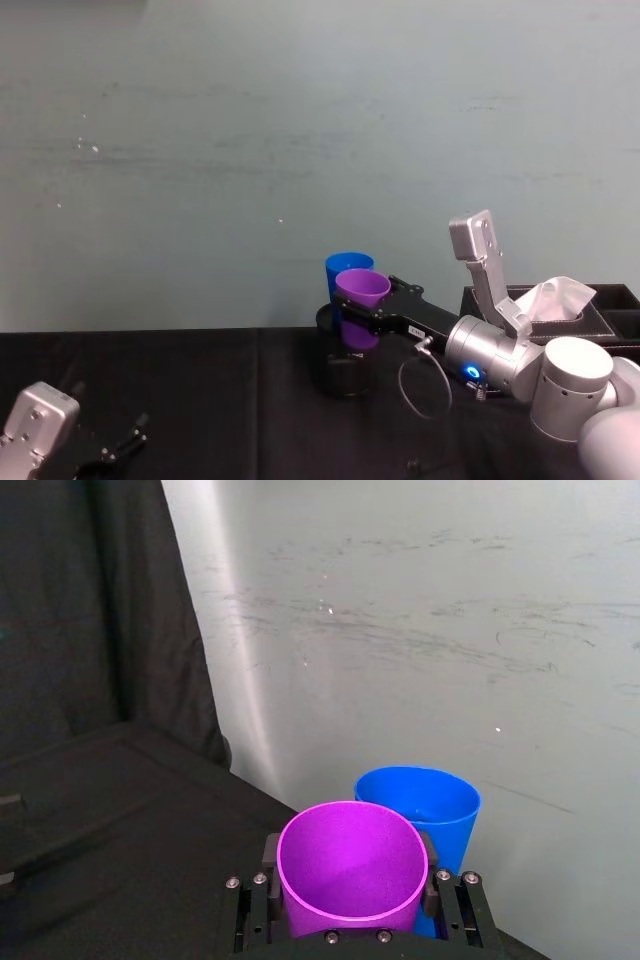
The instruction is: Pick up one cup with a gripper and tap it against the other cup.
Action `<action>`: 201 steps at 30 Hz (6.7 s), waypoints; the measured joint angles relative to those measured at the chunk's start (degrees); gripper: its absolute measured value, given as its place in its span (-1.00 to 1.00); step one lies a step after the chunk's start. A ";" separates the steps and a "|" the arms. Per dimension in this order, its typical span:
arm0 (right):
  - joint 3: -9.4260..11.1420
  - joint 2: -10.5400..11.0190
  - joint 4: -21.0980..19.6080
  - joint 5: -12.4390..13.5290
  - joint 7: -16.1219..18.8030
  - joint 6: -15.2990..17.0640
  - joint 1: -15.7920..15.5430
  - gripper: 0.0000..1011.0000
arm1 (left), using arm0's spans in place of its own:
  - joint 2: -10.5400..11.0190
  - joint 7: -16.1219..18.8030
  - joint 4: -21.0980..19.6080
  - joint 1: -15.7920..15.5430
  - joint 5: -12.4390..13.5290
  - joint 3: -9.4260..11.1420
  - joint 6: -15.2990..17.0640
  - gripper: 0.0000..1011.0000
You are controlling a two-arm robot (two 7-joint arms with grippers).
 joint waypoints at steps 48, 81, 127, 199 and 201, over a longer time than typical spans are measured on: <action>0.00 0.01 0.00 0.05 0.00 0.01 -0.05 0.48 | 0.00 0.00 0.00 0.00 0.00 0.00 0.00 0.98; 0.00 0.01 0.00 0.05 0.00 0.01 -0.05 0.48 | 0.00 0.00 0.00 0.00 0.00 0.00 0.00 0.98; 0.44 2.31 -8.03 0.72 0.76 2.14 -5.03 0.48 | 0.00 0.00 0.00 0.00 0.00 0.00 0.00 0.98; -4.66 13.06 -19.24 5.99 9.18 -7.46 -22.33 0.49 | 0.00 0.00 0.00 0.00 0.00 0.00 0.00 0.98; -4.75 13.03 -19.05 5.93 9.23 -7.22 -22.21 0.49 | 0.00 0.00 0.00 0.00 0.00 0.00 0.00 0.98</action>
